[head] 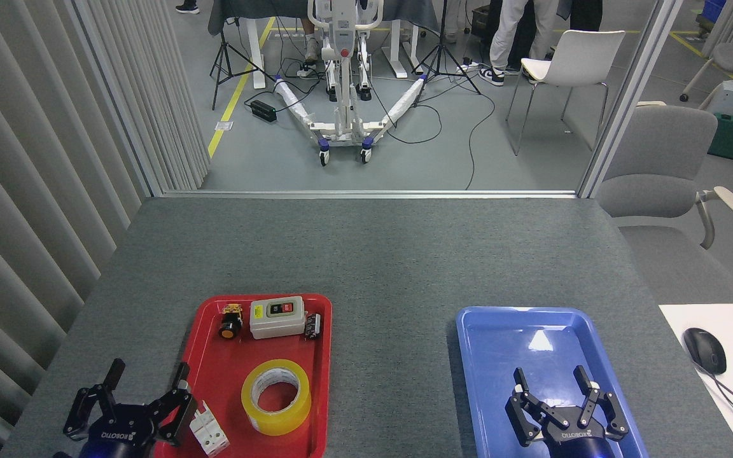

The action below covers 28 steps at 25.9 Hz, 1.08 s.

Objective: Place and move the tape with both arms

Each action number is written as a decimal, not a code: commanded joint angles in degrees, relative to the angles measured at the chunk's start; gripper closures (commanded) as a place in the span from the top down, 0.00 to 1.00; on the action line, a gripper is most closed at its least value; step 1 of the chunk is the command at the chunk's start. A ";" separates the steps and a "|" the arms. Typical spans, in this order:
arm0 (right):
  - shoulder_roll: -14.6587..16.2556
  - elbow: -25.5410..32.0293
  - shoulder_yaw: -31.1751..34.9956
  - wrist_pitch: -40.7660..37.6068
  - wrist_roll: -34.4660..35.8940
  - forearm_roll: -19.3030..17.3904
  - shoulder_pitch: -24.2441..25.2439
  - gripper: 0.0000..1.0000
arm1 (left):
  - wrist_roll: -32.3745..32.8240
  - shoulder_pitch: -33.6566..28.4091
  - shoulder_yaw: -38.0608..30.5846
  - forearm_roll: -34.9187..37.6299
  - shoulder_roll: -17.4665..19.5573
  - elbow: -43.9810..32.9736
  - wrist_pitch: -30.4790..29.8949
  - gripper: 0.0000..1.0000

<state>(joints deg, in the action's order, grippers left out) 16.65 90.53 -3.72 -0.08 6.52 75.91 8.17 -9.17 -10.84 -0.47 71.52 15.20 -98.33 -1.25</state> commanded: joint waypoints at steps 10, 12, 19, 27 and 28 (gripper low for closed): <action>0.05 0.00 0.03 -0.10 -0.02 1.08 0.00 1.00 | 0.21 0.46 0.55 0.02 0.36 -0.11 0.11 1.00; -0.04 0.00 0.03 -0.01 -0.02 1.08 0.00 1.00 | 0.03 0.46 0.64 0.02 0.10 -0.11 -0.24 1.00; -0.04 0.00 0.03 -0.01 -0.02 1.17 0.00 1.00 | 0.03 0.46 1.70 -0.07 -0.26 -0.11 -0.15 1.00; -0.04 0.00 0.03 -0.01 -0.02 1.35 0.00 1.00 | 0.21 0.02 1.70 -0.77 0.01 -0.11 -0.15 1.00; -0.04 0.00 0.03 -0.01 -0.02 1.35 0.00 1.00 | 0.47 0.02 1.70 -1.91 0.27 -0.02 -0.15 1.00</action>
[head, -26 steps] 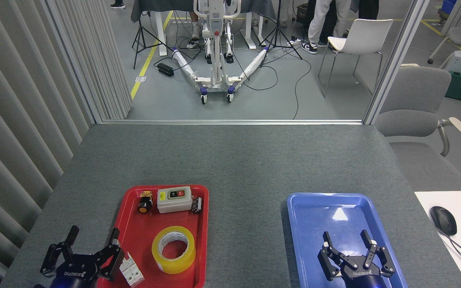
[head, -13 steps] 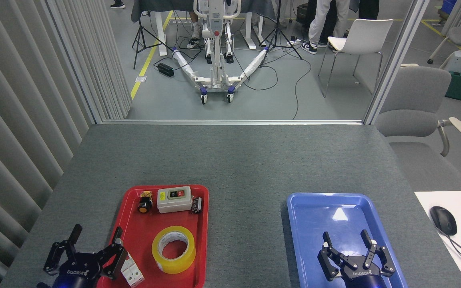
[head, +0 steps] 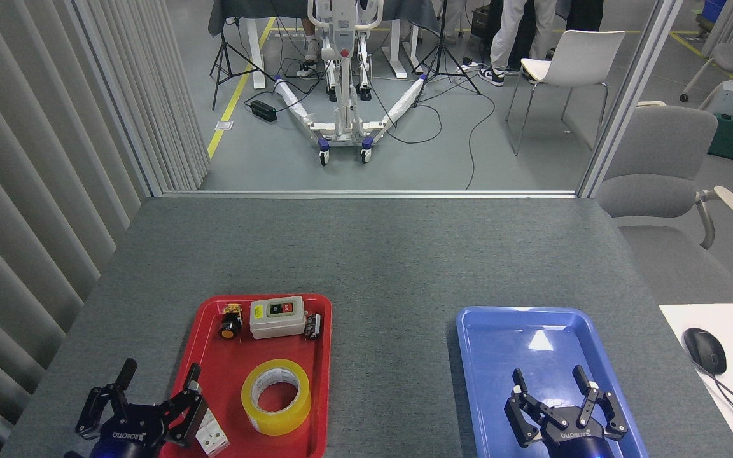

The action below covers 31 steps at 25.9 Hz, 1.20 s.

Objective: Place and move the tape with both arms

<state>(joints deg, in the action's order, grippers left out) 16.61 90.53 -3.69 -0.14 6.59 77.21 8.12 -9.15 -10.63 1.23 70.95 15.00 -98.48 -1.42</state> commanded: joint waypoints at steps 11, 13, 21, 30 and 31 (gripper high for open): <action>0.00 0.00 0.00 0.05 -0.08 0.05 0.05 1.00 | 30.24 12.57 3.61 -16.99 9.79 5.14 -6.58 1.00; 0.00 0.00 0.00 0.05 -0.08 0.05 0.05 1.00 | 36.48 16.70 7.12 -17.08 11.19 6.46 -6.76 1.00; 0.00 0.00 0.00 0.05 -0.08 0.05 0.05 1.00 | 48.35 31.29 22.59 -17.52 16.29 14.90 -9.74 0.99; 0.00 0.00 0.00 -0.04 -0.26 0.05 0.05 1.00 | 59.60 33.57 24.79 -18.75 14.01 18.59 -7.90 0.99; 0.00 0.00 0.00 0.05 -0.17 0.05 0.05 1.00 | 60.12 33.66 24.88 -18.83 13.57 18.41 -7.90 0.99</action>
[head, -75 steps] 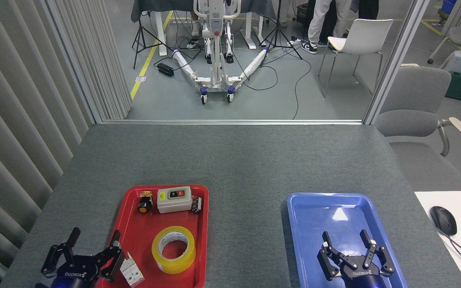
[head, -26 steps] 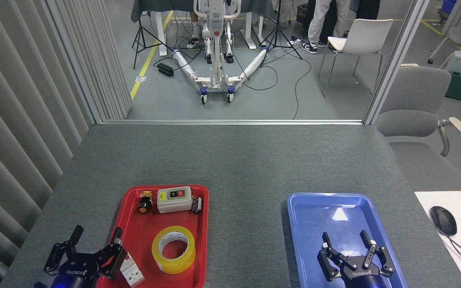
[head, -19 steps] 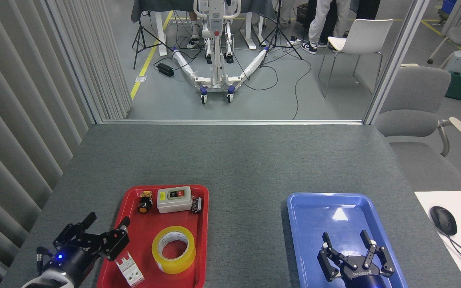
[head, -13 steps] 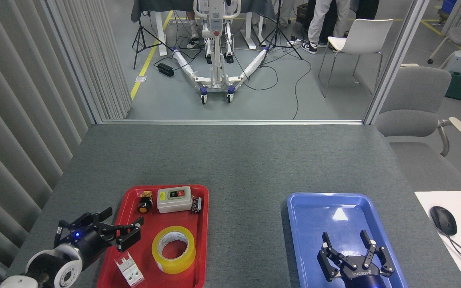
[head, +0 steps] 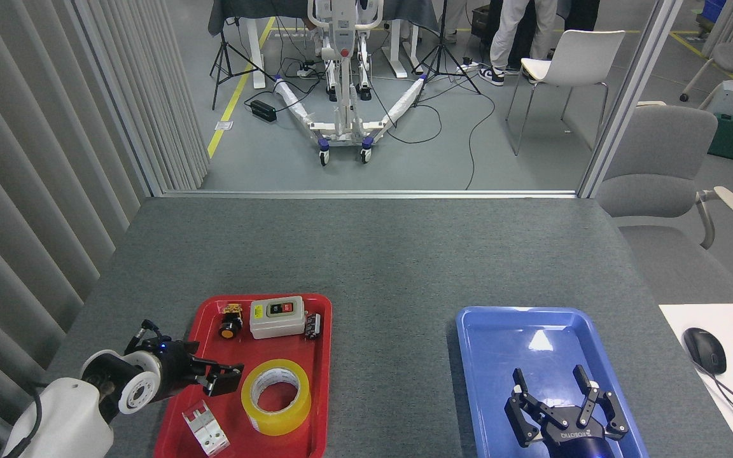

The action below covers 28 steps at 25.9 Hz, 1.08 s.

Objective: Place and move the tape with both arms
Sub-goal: 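Reach the left gripper to the yellow tape roll and grasp it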

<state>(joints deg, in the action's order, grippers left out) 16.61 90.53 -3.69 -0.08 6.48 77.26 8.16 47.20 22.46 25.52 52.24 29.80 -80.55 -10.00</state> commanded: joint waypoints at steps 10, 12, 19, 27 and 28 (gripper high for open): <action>0.09 0.00 -0.09 0.08 -0.15 0.09 0.02 1.00 | 10.90 3.73 1.11 -0.12 -6.86 5.94 0.68 0.97; 0.09 0.00 -0.09 0.17 -0.06 0.09 -0.07 1.00 | 11.07 5.13 2.08 -0.12 -7.56 7.96 0.68 0.97; 0.44 0.00 -0.09 0.08 0.11 0.09 -0.07 1.00 | 11.86 6.72 2.60 -0.12 -9.23 13.05 0.51 0.83; 0.70 -0.44 0.00 0.43 0.11 0.09 -0.16 1.00 | 12.13 7.42 3.22 -0.04 -10.72 15.95 0.51 0.74; 0.70 -0.44 -0.09 0.43 0.11 0.00 -0.16 1.00 | 12.22 7.42 3.57 -0.04 -10.90 16.22 0.51 0.72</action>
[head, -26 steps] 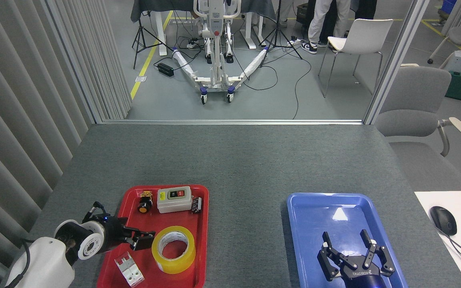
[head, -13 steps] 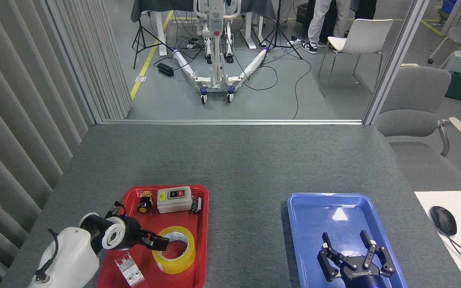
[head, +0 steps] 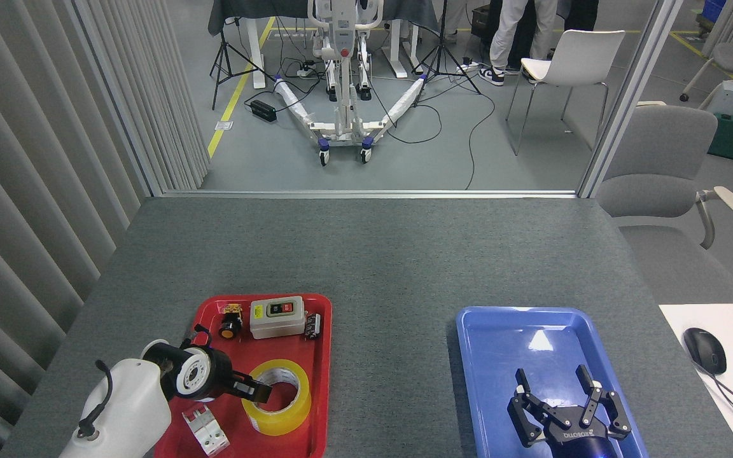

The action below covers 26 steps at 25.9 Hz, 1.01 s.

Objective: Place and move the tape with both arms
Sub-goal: 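Reach the left gripper to the yellow tape roll and grasp it, then lift the tape roll with the left gripper and carry it toward the right gripper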

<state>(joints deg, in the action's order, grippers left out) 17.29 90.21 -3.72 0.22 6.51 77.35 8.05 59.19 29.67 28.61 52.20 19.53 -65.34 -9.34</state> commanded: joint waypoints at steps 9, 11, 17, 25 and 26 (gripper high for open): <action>0.11 -0.12 -0.15 0.13 0.17 -0.09 0.04 1.00 | 1.98 1.62 0.92 -0.08 -0.98 1.00 -4.55 0.00; 0.11 -0.12 -0.15 0.22 0.17 -0.09 0.04 1.00 | 1.63 1.71 -0.14 -0.26 -0.98 0.48 -8.42 0.00; 0.11 -0.12 -0.06 0.22 0.17 0.00 0.04 1.00 | -4.00 1.88 -8.31 -5.44 -1.95 -5.06 -18.35 0.00; 0.29 -0.03 -0.06 -1.27 1.75 -0.09 0.21 1.00 | -8.57 1.71 -6.64 -25.13 -5.55 4.08 -35.66 0.00; 0.47 -0.03 0.02 -3.38 2.37 -0.09 0.21 1.00 | -8.57 1.79 -5.85 -27.59 -7.05 6.54 -35.66 0.00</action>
<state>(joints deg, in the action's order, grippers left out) 17.53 90.16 -3.77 -0.57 7.12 77.28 8.21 51.15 31.41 20.99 33.01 15.12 -64.98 -42.91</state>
